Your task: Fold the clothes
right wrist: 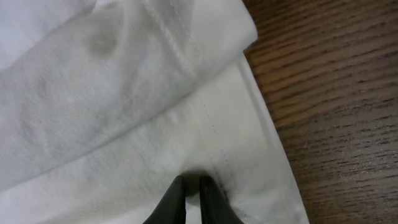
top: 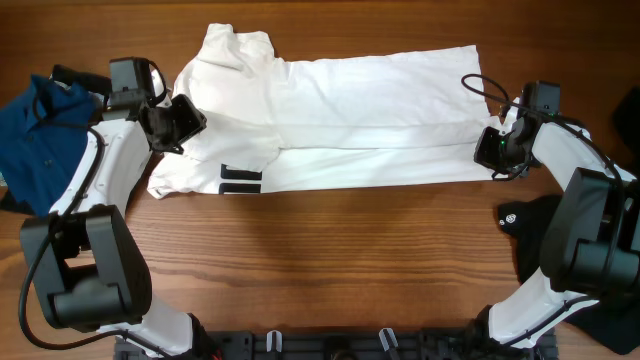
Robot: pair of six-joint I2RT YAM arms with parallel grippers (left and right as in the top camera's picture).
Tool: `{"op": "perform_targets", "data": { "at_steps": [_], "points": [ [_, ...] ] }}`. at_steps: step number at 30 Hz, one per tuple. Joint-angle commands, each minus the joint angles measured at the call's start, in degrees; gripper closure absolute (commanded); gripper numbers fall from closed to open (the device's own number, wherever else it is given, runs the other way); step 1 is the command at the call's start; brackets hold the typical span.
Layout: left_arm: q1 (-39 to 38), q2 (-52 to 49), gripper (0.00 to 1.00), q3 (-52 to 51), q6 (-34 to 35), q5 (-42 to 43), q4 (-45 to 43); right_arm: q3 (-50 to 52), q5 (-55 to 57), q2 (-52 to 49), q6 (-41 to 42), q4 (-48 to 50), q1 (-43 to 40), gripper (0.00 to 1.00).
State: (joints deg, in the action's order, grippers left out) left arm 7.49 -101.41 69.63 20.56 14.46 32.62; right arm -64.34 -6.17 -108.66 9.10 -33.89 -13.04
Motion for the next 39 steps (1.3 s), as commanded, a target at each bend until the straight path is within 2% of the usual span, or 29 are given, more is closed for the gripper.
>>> {"op": "perform_targets", "data": {
  "at_steps": [1,5,10,12,13,17,20,22,27,30,34,39],
  "points": [
    [-0.8,0.7,0.50,0.7,-0.2,-0.3,1.3,2.2,1.7,-4.7,0.1,0.0,0.3,0.90],
    [-2.8,0.7,0.69,0.5,-0.4,-0.3,7.9,0.3,-0.2,-4.6,0.1,-1.7,0.3,0.90],
    [-4.5,-0.6,0.68,-5.2,-0.6,-6.4,5.1,0.2,0.1,-4.6,0.0,-3.1,0.3,0.90],
    [-4.4,-1.9,0.65,-8.7,-0.6,-6.7,2.2,0.2,0.4,-4.6,-0.5,-4.7,0.3,0.89],
    [-4.3,-2.7,0.65,-10.2,-0.6,-7.1,1.0,0.2,0.4,-4.6,-1.3,-5.9,0.3,0.84],
    [-4.3,-4.4,0.64,-14.3,-0.6,-8.2,0.1,0.2,4.1,-4.6,1.5,-11.1,0.3,0.83],
    [-4.1,-4.4,0.64,-15.1,-0.6,-8.2,4.4,0.2,7.6,-4.6,3.8,-15.0,0.1,0.83],
    [-3.6,-4.3,0.67,-15.1,-0.5,-8.2,8.5,0.2,9.3,-4.6,6.6,-17.5,-0.5,0.83],
    [-1.2,-4.0,0.68,-15.1,-0.6,-8.2,14.0,0.2,11.1,-4.6,9.2,-19.1,-4.5,0.83],
    [-0.3,-2.7,0.69,-15.1,-0.6,-8.2,15.6,0.2,11.1,-4.6,8.4,-17.8,-7.6,0.83],
    [-0.3,-0.3,0.69,-15.1,-0.6,-8.1,19.4,0.1,9.6,-4.5,7.3,-16.0,-7.6,0.83],
    [-0.3,8.2,0.68,-15.1,-0.6,-7.5,22.3,0.0,5.6,-0.7,5.6,-15.5,-7.7,0.83]
  ]
}}
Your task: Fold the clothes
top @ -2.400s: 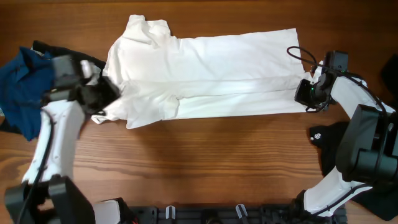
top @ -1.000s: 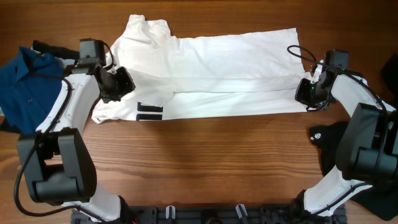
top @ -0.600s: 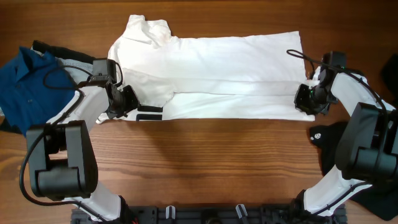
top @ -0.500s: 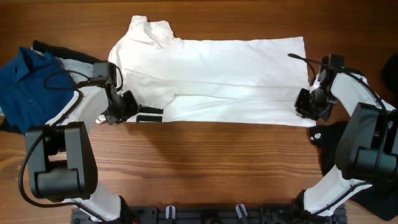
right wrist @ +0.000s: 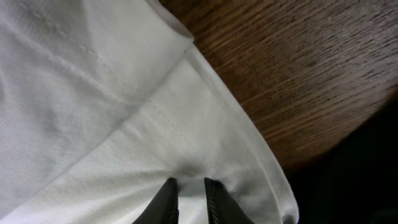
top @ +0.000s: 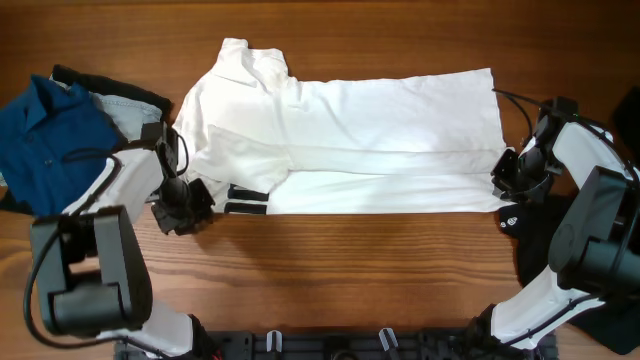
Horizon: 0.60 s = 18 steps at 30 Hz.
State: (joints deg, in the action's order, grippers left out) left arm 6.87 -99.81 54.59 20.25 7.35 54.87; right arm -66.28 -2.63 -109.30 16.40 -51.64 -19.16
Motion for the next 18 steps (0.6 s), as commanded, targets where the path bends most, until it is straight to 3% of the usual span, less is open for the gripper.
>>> {"op": "perform_targets", "data": {
  "at_steps": [1,7,11,18],
  "points": [
    [0.3,8.3,0.68,0.0,-0.3,0.2,-0.1,2.0,2.1,1.4,-1.6,2.3,-1.6,0.82],
    [-0.5,17.9,0.62,0.0,-0.3,11.4,-8.8,1.7,-4.0,8.1,-4.0,8.5,-1.6,0.74],
    [-5.1,16.8,0.58,0.0,-0.3,11.9,-15.6,2.3,-5.2,7.1,-4.7,11.4,-1.3,0.70],
    [-8.8,15.4,0.58,0.0,-0.2,11.7,-16.1,3.1,-5.0,2.8,-5.7,15.7,-1.3,0.70]
  ]
}}
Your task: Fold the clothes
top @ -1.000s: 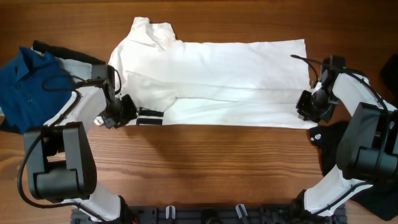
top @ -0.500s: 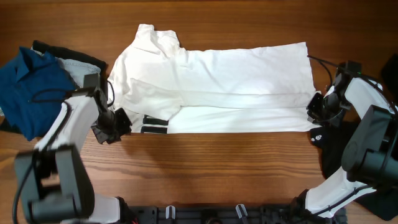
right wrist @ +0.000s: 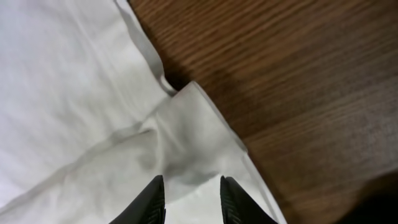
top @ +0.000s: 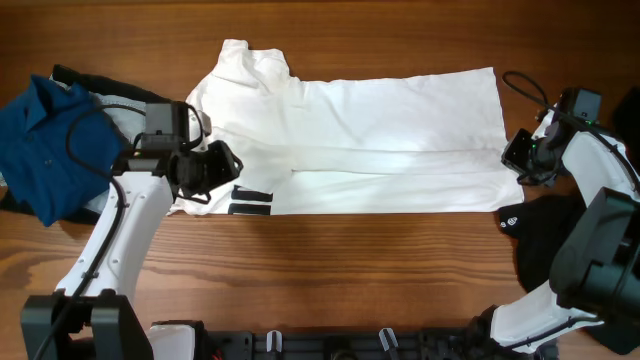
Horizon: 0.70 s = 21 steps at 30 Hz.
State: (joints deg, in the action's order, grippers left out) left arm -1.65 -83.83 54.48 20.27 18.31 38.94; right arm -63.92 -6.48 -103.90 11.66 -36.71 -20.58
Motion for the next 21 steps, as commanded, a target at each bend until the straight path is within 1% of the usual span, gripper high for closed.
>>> {"op": "perform_targets", "data": {
  "at_steps": [1,2,3,4,6,7,12,14,15,16,19,21],
  "points": [
    [-0.3,-0.6,0.59,0.1,-0.2,0.7,-0.2,0.7,-1.2,-3.3,-0.9,1.4,0.2,0.71],
    [-0.3,-0.6,0.58,0.1,-0.2,0.7,-0.2,0.7,-1.2,-3.6,-0.9,1.8,0.2,0.72],
    [-0.3,-0.6,0.58,0.1,-0.2,0.7,-0.2,0.7,-1.4,-3.6,-1.0,1.8,0.2,0.76],
    [-0.3,-0.6,0.58,0.1,-0.2,0.7,-0.2,0.7,-1.8,-3.6,-0.9,2.1,0.2,0.83],
    [-0.3,-0.6,0.58,0.1,-0.2,0.7,-0.2,0.7,-2.6,-3.6,-0.3,2.3,0.2,0.92],
    [-0.3,-0.6,0.58,0.1,-0.3,0.3,-0.2,0.5,-2.6,-3.6,0.5,2.4,0.1,0.96],
    [-0.3,-0.6,0.59,0.1,-0.3,-0.2,-0.2,0.0,-2.7,-3.5,1.5,3.7,0.1,0.96],
    [-0.3,-0.6,0.58,0.1,-0.2,-0.8,-0.2,0.0,-7.8,-3.5,2.2,8.0,0.1,0.96],
    [-0.3,-0.6,0.59,0.1,-0.3,-1.0,-0.2,0.0,-12.6,-3.5,2.4,11.9,0.1,0.96],
    [-0.3,-0.6,0.58,0.1,-0.2,-1.0,-0.2,0.0,-14.4,-3.5,4.3,15.5,0.1,0.96],
    [-0.3,-0.6,0.59,0.1,-0.2,-1.0,-0.2,0.0,-14.4,-3.5,6.7,19.8,0.1,0.96],
    [-0.3,-0.5,0.59,0.1,-0.3,-1.0,-0.2,0.0,-14.1,-3.3,6.3,17.7,0.1,0.94]
  ]
}}
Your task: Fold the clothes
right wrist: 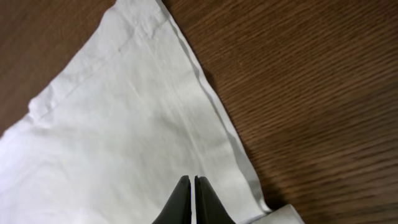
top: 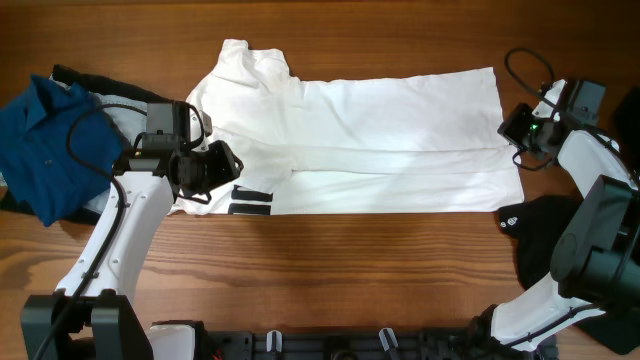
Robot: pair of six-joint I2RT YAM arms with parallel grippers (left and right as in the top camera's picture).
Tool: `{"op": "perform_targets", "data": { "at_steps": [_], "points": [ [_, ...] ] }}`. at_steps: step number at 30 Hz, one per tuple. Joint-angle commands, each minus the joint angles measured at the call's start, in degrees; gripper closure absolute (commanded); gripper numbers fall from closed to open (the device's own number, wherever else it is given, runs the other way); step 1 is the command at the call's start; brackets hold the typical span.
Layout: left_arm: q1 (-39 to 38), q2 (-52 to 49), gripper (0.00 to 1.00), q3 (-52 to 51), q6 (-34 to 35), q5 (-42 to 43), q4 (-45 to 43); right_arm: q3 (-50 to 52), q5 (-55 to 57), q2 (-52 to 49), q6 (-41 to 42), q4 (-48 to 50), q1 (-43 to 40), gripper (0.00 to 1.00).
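A white shirt (top: 380, 130) lies flat across the table, folded lengthwise, collar to the left and hem to the right. A sleeve with black stripes (top: 250, 202) shows at its front left. My left gripper (top: 212, 167) rests at that sleeve; the overhead view does not show how its jaws stand. My right gripper (top: 512, 128) is at the hem's right edge. In the right wrist view it (right wrist: 191, 180) is shut just over the flat white cloth (right wrist: 124, 124), near the hem's corner, with nothing seen between the fingers.
A blue garment (top: 45, 140) is heaped at the far left over a dark one. A black garment (top: 545, 235) lies at the right, just below the hem's front corner. Bare wooden table (top: 350, 270) runs along the front.
My right gripper was open at the hem's folded front part; now it is shut and farther back along the hem, near the far corner. The left arm and the shirt have not moved.
First my right gripper was shut on the hem and the left one was at the shirt's shoulder. Then the shirt lay farther right and straighter, the left gripper by the striped sleeve. Then the right gripper was open off the hem; now it is shut.
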State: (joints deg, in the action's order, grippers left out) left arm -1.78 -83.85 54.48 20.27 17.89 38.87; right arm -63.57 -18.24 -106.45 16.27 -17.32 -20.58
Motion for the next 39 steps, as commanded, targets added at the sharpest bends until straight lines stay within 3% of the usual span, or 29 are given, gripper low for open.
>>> {"op": "perform_targets", "data": {
  "at_steps": [1,2,6,24,26,31,39],
  "points": [
    [-0.1,-0.5,0.58,0.1,-0.3,-0.6,-0.1,-0.3,0.0,-0.7,1.7,-4.9,0.1,0.87],
    [-0.1,-0.5,0.58,0.1,-0.3,-0.6,-0.2,-0.3,2.9,-0.6,2.1,-7.3,0.0,0.82],
    [-0.1,-0.5,0.58,0.1,-0.3,-1.0,-0.1,-0.3,11.7,-0.5,3.2,-12.8,-0.9,0.78],
    [-0.2,-0.5,0.58,0.1,0.0,-1.0,-0.1,-0.3,16.9,-0.5,4.7,-17.5,-1.8,0.76],
    [-0.2,-0.5,0.58,0.1,0.0,-1.0,-0.1,-0.3,16.7,-0.5,4.7,-17.7,-1.8,0.78],
    [-0.2,-0.5,0.58,0.1,0.0,-1.0,-0.1,-0.3,16.7,-0.5,4.7,-17.7,-1.8,0.96],
    [-0.2,-0.5,0.58,0.1,-0.1,-1.0,0.4,-0.3,15.5,0.4,3.4,-16.6,-1.9,0.96]
  ]
}}
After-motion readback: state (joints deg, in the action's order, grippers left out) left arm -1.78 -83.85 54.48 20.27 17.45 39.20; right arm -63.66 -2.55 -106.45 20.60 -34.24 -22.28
